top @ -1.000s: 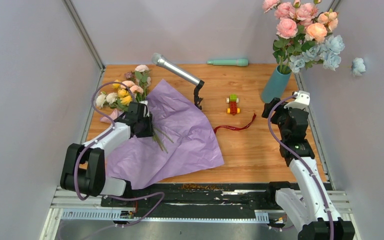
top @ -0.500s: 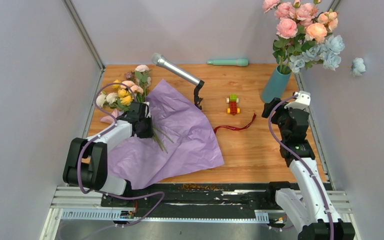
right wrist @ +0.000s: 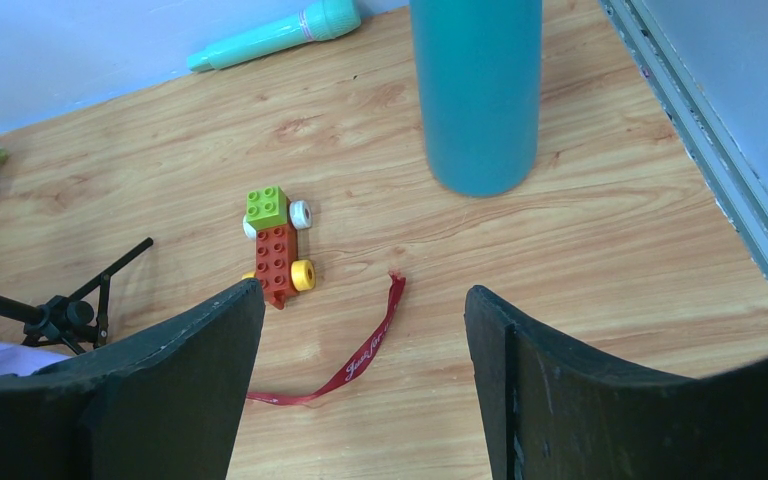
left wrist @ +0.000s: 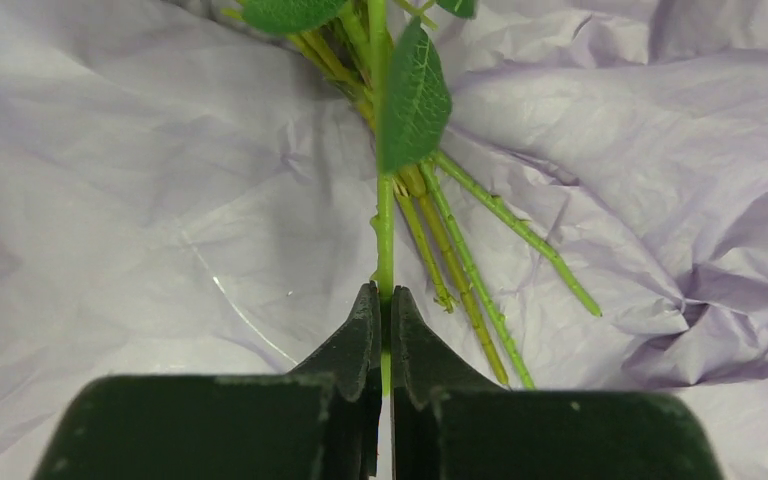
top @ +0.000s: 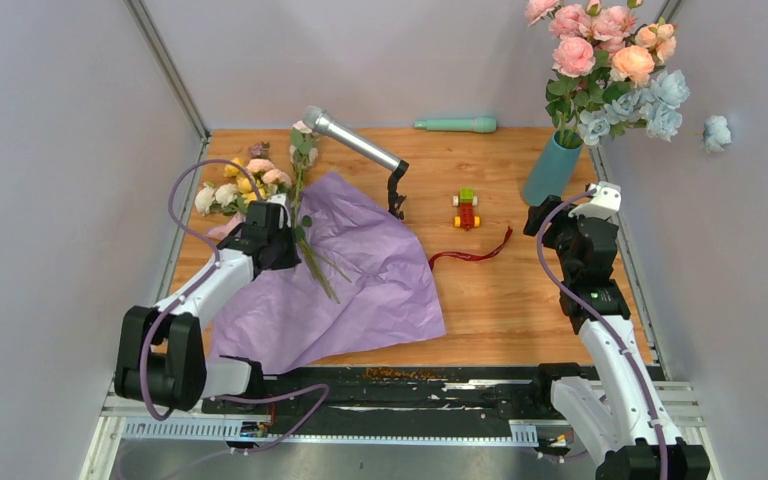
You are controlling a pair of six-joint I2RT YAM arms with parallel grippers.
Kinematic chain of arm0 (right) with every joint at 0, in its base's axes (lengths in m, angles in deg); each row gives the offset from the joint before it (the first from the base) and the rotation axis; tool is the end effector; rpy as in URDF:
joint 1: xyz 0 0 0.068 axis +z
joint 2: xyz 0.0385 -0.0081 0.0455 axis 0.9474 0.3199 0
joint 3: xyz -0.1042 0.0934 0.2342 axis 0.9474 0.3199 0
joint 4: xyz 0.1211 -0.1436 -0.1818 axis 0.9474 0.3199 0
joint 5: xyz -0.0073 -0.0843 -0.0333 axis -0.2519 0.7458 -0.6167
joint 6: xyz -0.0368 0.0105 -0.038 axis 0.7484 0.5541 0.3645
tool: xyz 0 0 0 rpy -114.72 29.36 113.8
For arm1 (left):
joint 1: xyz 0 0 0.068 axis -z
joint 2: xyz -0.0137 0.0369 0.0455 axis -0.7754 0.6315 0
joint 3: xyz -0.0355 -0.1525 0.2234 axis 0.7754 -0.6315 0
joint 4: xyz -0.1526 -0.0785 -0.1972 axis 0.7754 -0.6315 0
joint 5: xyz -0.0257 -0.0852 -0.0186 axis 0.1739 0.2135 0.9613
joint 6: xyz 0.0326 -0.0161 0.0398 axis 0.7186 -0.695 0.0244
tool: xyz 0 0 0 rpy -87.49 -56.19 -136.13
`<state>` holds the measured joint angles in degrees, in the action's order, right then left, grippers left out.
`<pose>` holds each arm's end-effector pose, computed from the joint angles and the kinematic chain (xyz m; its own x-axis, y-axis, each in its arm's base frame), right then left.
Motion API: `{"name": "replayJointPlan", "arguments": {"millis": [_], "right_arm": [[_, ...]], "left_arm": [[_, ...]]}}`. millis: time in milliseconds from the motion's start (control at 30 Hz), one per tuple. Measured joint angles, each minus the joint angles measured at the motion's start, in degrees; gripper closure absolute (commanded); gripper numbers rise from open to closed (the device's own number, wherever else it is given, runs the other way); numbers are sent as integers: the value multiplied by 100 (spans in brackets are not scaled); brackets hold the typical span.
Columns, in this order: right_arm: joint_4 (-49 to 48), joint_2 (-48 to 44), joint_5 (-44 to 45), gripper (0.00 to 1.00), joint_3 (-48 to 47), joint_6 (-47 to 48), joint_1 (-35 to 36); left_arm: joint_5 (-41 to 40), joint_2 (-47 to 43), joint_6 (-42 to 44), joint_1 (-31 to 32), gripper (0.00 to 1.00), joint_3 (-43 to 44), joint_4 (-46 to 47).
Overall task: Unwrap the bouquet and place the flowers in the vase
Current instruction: Pick up the fake flower from the wrapping paper.
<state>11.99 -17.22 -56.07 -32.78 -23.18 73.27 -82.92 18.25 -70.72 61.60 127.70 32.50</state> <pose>0.1921 0.0025 0.2918 -0.2165 0.2244 -0.9501 0.1278 0.9714 0.2003 0.2542 -0.0495 0.1985 -0.8164 -0.2096 -0.5381 -0.0921 0.9671 -0.2369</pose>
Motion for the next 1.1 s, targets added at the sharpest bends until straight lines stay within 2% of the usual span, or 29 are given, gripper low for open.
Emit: {"name": "replayJointPlan", "arguments": {"millis": [567,600,700,867,967,1100], "right_arm": [[4,-9,-20,25,0,0,0],[4,-11,-109,24,0,0,0],[17,-15,-402,22,-26,-2,-2],[33,-28,-1517,19,-197,2,-13],[22,-28,-2210,18,-302,-4,-13],[-90,26,-3174,17,-472,-94,2]], "left_arm": [[-688,-2280,-208,-68,100,-621,387],[-514,-3051,-426,-74,100,-979,656],[-264,-3442,-592,-74,100,-1123,909],[518,-4605,-920,-74,100,-1355,1362],[1115,-4933,-964,-74,100,-1325,1735],[2162,-4809,-1075,-74,100,-1051,2253]]}}
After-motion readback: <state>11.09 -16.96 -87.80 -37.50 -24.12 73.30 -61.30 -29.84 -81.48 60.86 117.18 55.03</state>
